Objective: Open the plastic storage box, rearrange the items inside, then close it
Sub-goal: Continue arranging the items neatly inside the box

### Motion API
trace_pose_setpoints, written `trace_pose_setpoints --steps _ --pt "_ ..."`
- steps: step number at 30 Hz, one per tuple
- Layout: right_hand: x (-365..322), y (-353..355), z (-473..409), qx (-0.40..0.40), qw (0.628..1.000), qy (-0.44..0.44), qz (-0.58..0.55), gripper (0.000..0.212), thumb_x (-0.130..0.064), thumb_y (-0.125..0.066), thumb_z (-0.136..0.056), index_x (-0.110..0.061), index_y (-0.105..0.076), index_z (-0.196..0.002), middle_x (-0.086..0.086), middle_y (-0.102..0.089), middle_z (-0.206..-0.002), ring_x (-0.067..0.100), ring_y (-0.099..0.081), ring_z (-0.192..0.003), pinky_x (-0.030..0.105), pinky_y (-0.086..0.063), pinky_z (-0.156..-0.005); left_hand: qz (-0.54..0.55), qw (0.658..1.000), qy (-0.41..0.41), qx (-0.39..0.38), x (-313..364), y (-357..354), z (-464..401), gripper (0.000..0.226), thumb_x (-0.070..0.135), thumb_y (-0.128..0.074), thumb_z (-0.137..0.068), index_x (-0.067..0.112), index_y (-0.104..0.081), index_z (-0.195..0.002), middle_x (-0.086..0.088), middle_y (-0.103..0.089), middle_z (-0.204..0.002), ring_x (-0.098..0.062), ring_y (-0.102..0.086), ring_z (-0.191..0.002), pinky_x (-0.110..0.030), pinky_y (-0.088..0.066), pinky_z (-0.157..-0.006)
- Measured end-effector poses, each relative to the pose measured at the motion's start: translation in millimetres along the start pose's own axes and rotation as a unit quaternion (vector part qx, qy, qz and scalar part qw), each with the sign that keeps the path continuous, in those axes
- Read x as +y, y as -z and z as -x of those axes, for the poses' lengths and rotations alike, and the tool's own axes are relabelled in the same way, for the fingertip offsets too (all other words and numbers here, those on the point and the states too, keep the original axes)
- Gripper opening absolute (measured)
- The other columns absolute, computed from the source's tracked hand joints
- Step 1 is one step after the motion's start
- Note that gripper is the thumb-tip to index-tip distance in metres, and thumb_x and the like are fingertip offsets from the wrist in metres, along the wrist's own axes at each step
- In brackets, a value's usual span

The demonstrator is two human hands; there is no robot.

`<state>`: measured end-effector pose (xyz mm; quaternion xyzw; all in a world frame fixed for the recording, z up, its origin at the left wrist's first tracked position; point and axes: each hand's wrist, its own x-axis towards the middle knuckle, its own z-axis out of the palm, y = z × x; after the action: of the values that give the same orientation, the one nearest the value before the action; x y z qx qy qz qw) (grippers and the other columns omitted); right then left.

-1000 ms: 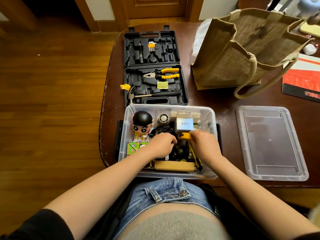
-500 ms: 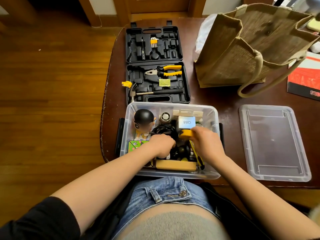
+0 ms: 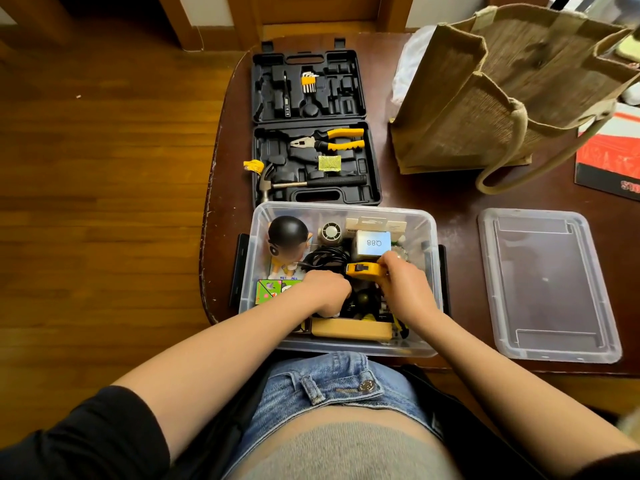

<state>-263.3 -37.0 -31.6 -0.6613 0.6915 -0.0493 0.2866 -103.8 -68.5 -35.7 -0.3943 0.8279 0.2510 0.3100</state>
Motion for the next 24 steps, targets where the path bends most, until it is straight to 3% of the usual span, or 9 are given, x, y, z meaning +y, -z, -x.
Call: trace_pose_setpoints --steps 5,13,19,24 --pt "0.0 -1.5 0.1 -0.044 0.971 0.074 0.221 0.042 -0.004 -0.053 -0.083 -0.017 -0.048 -0.122 0.005 -0.058 -0.11 0.03 -0.063 -0.082 0.033 -0.041 -0.055 -0.008 1.0 -0.003 0.008 -0.3 -2.0 -0.3 0.039 0.007 -0.048 -0.091 0.015 -0.056 -0.128 -0.007 -0.053 -0.128 -0.028 -0.053 -0.112 -0.036 -0.045 -0.077" --pt "-12.8 -4.4 -5.0 -0.061 0.958 0.102 0.262 0.037 -0.007 -0.052 -0.088 -0.013 -0.048 -0.124 0.007 -0.054 -0.113 0.028 -0.063 -0.088 0.033 -0.043 -0.058 -0.011 1.0 -0.007 0.017 -2.5 -3.1 -0.4 0.044 0.01 -0.048 -0.092 0.016 -0.046 -0.136 -0.008 -0.052 -0.13 -0.028 -0.052 -0.115 -0.036 -0.043 -0.076" --pt "-8.9 -8.6 -3.5 -0.044 0.971 0.082 0.219 0.039 -0.007 -0.052 -0.087 -0.014 -0.049 -0.124 0.006 -0.054 -0.114 0.03 -0.063 -0.088 0.036 -0.048 -0.062 0.014 0.977 0.025 0.21 -8.0 0.3 4.7 0.039 0.004 -0.051 -0.088 0.015 -0.046 -0.126 -0.009 -0.061 -0.106 -0.03 -0.062 -0.095 -0.035 -0.037 -0.061" --pt "-2.6 -12.5 -2.5 -0.018 0.978 0.066 0.198 0.041 -0.005 -0.052 -0.085 -0.017 -0.052 -0.125 0.005 -0.056 -0.112 0.03 -0.063 -0.085 0.034 -0.041 -0.057 -0.041 0.959 0.057 0.274 -14.8 10.3 -0.8 0.03 0.01 -0.047 -0.092 0.015 -0.047 -0.122 -0.005 -0.068 -0.095 -0.03 -0.065 -0.087 -0.035 -0.037 -0.058"
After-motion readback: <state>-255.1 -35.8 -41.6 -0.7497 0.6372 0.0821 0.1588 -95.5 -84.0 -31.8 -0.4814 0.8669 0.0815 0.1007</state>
